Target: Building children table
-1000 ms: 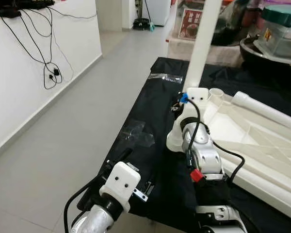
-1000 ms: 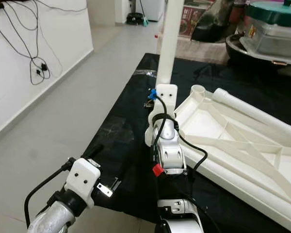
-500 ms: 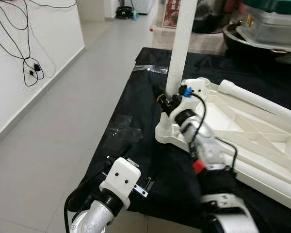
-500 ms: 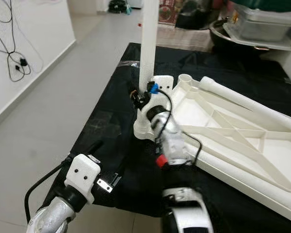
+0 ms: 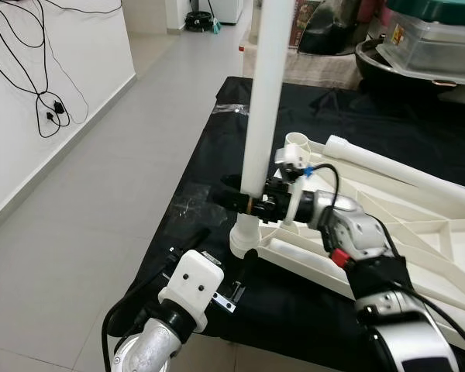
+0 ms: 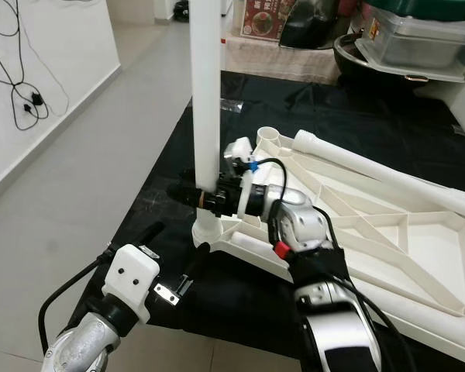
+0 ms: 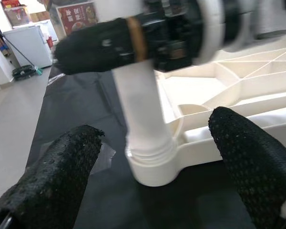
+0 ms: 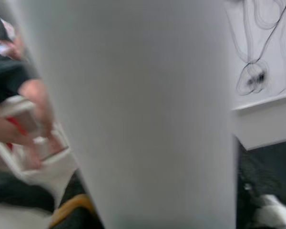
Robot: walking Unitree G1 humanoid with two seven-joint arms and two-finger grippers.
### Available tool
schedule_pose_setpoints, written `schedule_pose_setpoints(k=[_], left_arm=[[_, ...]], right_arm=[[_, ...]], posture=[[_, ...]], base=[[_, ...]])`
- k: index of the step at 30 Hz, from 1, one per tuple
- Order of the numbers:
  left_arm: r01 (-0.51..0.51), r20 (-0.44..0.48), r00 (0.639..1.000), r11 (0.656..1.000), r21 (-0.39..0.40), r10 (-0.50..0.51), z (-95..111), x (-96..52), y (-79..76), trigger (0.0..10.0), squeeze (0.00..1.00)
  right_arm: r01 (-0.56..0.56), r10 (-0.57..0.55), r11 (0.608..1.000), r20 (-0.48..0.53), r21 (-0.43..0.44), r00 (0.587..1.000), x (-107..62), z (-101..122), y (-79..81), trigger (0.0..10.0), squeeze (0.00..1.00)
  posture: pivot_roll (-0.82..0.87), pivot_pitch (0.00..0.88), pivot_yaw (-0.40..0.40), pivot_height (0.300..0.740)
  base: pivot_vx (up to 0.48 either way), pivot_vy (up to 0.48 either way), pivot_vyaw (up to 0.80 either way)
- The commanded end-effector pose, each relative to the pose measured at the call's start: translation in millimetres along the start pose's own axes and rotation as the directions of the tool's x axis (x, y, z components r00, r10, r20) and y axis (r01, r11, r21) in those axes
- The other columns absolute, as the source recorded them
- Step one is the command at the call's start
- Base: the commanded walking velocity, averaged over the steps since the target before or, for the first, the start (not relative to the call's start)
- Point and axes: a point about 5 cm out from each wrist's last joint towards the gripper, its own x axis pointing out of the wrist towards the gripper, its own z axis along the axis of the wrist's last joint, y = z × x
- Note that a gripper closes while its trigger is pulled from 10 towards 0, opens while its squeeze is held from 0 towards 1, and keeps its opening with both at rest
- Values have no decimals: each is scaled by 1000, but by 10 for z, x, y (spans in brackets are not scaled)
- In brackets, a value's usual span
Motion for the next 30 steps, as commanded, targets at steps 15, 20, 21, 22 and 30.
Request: schedule_pose_setpoints(k=[15,20,21,22,30], left_arm=[[-10,-7,1000,1000,8,10,-11,-19,13,10000,0],[-8,-7,1000,1000,8,8,-12,-19,6,10000,0],[-7,-7,1000,1000,9,8,-13,-19,5,10000,0],[-7,-7,1000,1000,9,8,-13,-19,5,10000,0],[-15,-14,1000,1000,8,15,-27,-32,11,10000,0]], right_arm=[[956,-952,276,103,-103,287,-542,-47,-443,0,0],[989,-984,129,114,-76,138,-569,-82,-270,0,0],[990,-983,131,119,-57,137,-503,-81,-203,0,0],[990,-983,131,119,-57,137,-503,-81,-203,0,0],[759,-743,648,267,61,613,35,32,-132,10000,1000]], posture=[[132,61,-59,740],[135,58,-56,740],[134,56,-58,740],[134,56,-58,740],[135,47,-66,740]], base=[[0,0,0],[0,0,0],[0,0,0],[0,0,0],[0,0,0]])
